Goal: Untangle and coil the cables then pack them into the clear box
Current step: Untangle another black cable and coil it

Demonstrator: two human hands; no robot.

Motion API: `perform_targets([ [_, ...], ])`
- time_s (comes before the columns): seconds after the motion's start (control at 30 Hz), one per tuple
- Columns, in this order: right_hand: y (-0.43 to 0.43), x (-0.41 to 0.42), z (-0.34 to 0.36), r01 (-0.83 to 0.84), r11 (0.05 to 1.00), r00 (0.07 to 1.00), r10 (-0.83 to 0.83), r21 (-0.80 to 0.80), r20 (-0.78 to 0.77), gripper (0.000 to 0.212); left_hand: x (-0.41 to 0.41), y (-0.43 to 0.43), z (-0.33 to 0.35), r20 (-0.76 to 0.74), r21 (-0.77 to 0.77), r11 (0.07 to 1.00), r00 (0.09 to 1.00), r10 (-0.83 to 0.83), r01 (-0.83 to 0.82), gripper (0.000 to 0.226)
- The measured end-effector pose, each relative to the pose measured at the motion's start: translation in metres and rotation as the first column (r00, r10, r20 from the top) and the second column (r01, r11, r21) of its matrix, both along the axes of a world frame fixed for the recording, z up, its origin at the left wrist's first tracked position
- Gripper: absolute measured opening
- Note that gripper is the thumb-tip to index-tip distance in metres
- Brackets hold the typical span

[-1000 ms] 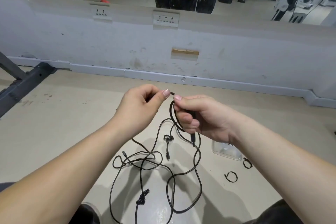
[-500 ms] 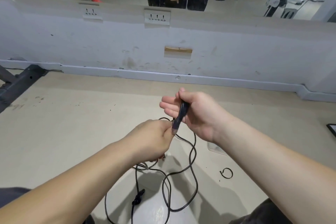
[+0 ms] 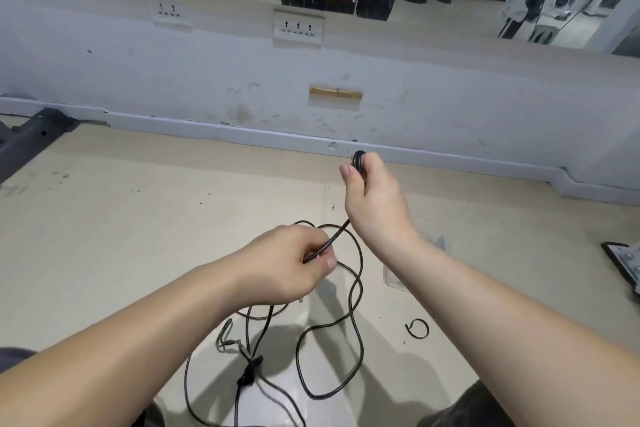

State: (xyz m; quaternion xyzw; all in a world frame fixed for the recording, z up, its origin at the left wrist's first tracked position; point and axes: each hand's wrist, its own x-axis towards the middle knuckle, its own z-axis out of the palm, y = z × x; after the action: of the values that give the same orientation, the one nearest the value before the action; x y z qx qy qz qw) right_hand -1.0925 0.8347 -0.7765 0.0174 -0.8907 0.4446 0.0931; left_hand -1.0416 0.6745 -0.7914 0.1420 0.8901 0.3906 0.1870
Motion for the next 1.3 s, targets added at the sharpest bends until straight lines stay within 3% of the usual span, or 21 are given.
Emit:
perform_targets([
  [0.07,0.003,0.000,-0.002,-0.060,0.993,0.996,0.054,0.101,0.066,0.022,-0.003,-0.003,0.010,-0.193,0.052,0.999,0.981,0.026,-0.017,0.024],
  [0.17,0.000,0.004,0.004,-0.164,0.986,0.977,0.158,0.031,0.144,0.038,-0.011,-0.015,0.025,-0.369,0.219,0.973,0.917,0.152,-0.074,0.016],
  [0.23,-0.010,0.010,0.010,-0.239,0.943,0.921,0.296,-0.233,0.253,0.050,-0.017,-0.023,0.031,-0.299,0.408,0.896,0.901,0.313,-0.176,0.012],
  [0.33,-0.016,0.015,0.023,-0.221,0.752,0.777,0.521,-0.621,0.354,0.060,-0.024,-0.034,0.032,-0.107,0.533,0.775,0.881,0.460,-0.340,0.019],
  [0.47,-0.011,0.020,0.037,-0.147,0.586,0.631,0.676,-0.797,0.381,0.042,-0.022,-0.032,0.025,0.188,0.578,0.719,0.920,0.343,-0.386,0.040],
  [0.57,-0.014,0.018,0.041,0.031,0.459,0.650,0.665,-0.888,0.367,0.042,-0.015,-0.019,0.013,0.399,0.606,0.666,0.891,0.217,-0.434,0.054],
  [0.6,-0.013,0.014,0.042,0.107,0.396,0.690,0.631,-0.912,0.355,0.044,-0.014,-0.016,0.007,0.423,0.581,0.683,0.881,0.210,-0.442,0.056],
  [0.67,-0.005,0.003,0.043,0.162,0.329,0.788,0.524,-0.930,0.323,0.047,-0.009,-0.009,-0.005,0.367,0.438,0.815,0.903,0.225,-0.381,0.059],
  [0.73,0.002,-0.005,0.040,0.124,0.423,0.870,0.389,-0.897,0.303,0.044,-0.001,-0.002,-0.014,0.350,0.311,0.898,0.916,0.194,-0.310,0.056],
  [0.8,0.005,-0.011,0.031,0.096,0.570,0.919,0.264,-0.816,0.293,0.041,0.002,0.002,-0.018,0.417,0.264,0.918,0.893,0.168,-0.296,0.047],
  [0.87,0.006,-0.015,0.021,0.103,0.657,0.947,0.166,-0.747,0.277,0.039,0.002,0.004,-0.018,0.456,0.219,0.934,0.876,0.157,-0.281,0.036],
  [0.93,0.007,-0.016,0.014,0.075,0.780,0.969,0.091,-0.622,0.230,0.030,0.004,0.004,-0.017,0.430,0.152,0.968,0.895,0.119,-0.201,0.028],
  [1.0,0.008,-0.014,0.008,0.049,0.908,0.981,0.035,-0.416,0.193,0.029,0.008,0.006,-0.011,0.280,0.018,1.000,0.960,0.003,-0.009,0.020],
  [1.07,0.008,-0.010,0.002,-0.009,0.992,0.988,0.028,-0.128,0.153,0.031,0.009,0.006,-0.004,-0.049,-0.155,0.976,0.986,-0.159,0.150,0.018],
  [1.1,0.008,-0.008,0.001,-0.047,0.999,0.990,0.047,-0.002,0.133,0.030,0.007,0.005,0.002,-0.229,-0.193,0.971,0.955,-0.186,0.143,0.014],
  [1.13,0.007,-0.006,0.003,-0.082,0.994,0.989,0.071,0.079,0.127,0.030,0.003,0.003,0.008,-0.370,-0.168,0.981,0.917,-0.152,0.095,0.012],
  [1.2,0.004,0.000,0.009,-0.159,0.985,0.977,0.147,0.069,0.152,0.035,-0.006,-0.007,0.018,-0.508,0.001,1.000,0.861,0.020,-0.023,0.016],
  [1.3,-0.006,0.012,0.019,-0.312,0.929,0.886,0.360,-0.199,0.292,0.063,-0.017,-0.024,0.025,-0.462,0.262,0.948,0.840,0.286,-0.179,0.022],
])
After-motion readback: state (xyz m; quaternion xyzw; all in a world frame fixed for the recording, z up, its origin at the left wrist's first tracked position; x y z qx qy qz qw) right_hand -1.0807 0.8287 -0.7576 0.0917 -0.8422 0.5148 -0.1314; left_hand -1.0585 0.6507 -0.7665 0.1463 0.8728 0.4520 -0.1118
